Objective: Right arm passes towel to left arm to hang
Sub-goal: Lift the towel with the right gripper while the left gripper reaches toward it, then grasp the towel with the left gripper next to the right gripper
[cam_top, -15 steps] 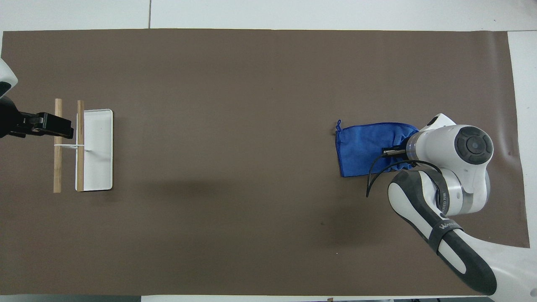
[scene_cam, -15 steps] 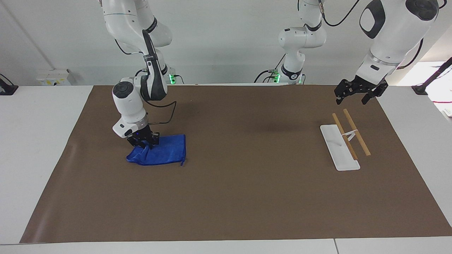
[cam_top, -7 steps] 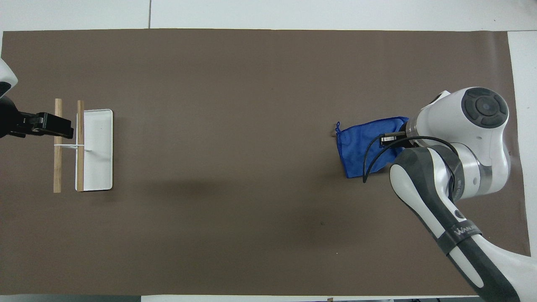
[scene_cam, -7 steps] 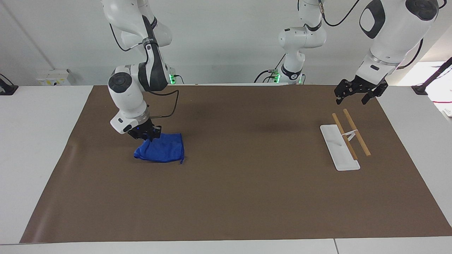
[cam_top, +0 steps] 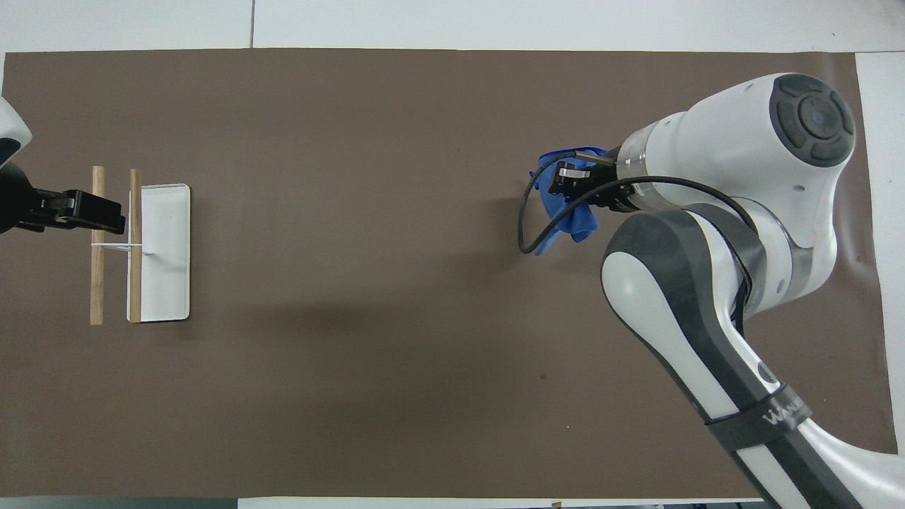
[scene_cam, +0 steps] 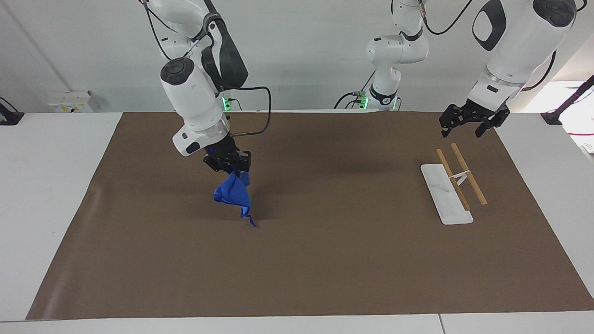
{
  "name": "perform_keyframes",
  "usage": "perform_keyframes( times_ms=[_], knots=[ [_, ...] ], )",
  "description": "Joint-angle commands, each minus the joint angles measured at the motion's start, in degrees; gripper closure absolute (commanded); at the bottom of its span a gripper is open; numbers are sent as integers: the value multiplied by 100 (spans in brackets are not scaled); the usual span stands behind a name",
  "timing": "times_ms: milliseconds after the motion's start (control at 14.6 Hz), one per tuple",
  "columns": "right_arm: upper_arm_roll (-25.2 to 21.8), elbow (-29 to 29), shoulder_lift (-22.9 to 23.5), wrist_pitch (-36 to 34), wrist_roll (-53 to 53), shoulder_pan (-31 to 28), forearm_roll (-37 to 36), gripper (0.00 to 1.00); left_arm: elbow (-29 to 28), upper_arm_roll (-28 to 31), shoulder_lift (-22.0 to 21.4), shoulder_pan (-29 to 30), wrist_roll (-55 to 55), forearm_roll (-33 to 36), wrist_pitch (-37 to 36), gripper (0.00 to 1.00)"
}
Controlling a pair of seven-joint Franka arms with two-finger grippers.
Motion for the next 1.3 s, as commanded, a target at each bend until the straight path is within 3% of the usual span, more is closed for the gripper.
perform_keyframes(
  times_ms=[0,274,685,1027,1233],
  knots=[
    [27,608,402,402,669,208,772,100,-154,5,-204,-38,-4,113,-336,0],
    [27,608,534,1737,1680,840,1853,100,-197,-4,-213,-72,-502,-394,-83,0],
    [27,652,657,3014,2552,1658,3463,100,-934,-39,-345,-449,-2935,-1328,908,0],
    [27,853,789,3596,2947,2186,3552,100,-1454,-31,-319,-881,-5608,-2083,2131,0],
    [27,881,807,3604,3018,2326,3500,100,-1638,-31,-292,-890,-6672,-2338,2308,0]
  ],
)
